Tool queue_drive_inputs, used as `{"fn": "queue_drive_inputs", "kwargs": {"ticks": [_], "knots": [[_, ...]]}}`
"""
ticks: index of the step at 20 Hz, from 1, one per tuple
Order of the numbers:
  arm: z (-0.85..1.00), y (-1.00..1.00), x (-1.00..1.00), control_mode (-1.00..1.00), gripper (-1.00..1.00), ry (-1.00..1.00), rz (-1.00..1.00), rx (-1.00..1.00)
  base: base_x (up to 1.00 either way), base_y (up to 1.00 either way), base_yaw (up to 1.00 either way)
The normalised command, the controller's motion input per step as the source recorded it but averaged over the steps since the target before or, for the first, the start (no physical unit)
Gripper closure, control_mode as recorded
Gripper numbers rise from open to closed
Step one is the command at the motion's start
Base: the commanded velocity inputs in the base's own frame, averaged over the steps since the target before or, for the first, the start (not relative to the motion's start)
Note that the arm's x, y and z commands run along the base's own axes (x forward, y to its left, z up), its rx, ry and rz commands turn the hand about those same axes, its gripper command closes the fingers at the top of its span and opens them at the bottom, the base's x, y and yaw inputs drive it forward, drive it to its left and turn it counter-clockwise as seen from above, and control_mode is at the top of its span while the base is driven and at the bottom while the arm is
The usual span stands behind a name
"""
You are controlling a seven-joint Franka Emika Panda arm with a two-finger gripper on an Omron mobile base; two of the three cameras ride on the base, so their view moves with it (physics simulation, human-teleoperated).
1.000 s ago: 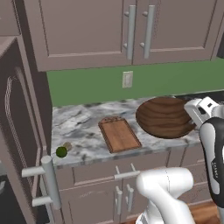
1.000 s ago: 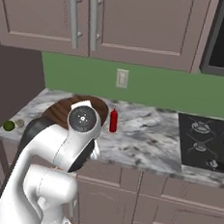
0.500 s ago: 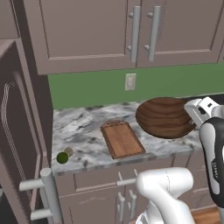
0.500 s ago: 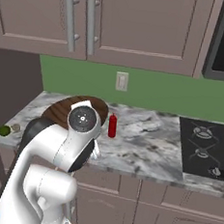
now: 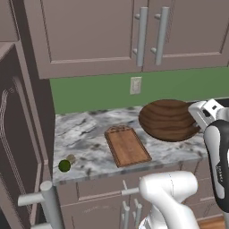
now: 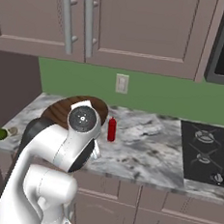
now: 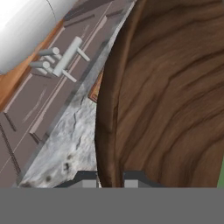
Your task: Open the cabinet. Place the bowl and condiment on the counter. Then place the lime and garlic on the cutting board.
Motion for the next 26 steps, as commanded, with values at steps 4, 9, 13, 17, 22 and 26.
{"fn": "queue_drive_inputs", "kwargs": {"ticks": [4, 9, 13, 17, 22, 26], "knots": [[0.00, 0.00, 0.00, 1.00, 1.00, 0.00, 0.00, 0.00, 0.31, 0.00, 0.02], [0.00, 0.00, 0.00, 1.00, 1.00, 0.00, 0.00, 0.00, 0.30, 0.00, 0.02], [0.00, 0.00, 0.00, 1.00, 1.00, 0.00, 0.00, 0.00, 0.25, 0.06, 0.02], [0.00, 0.00, 0.00, 1.00, 1.00, 0.00, 0.00, 0.00, 0.25, 0.02, 0.02], [0.00, 0.00, 0.04, -1.00, 1.00, 0.00, 0.00, 0.00, 0.19, 0.00, 0.01], [0.00, 0.00, 0.10, -1.00, 1.00, 0.00, 0.00, 0.00, 0.00, 0.00, 0.00]]}}
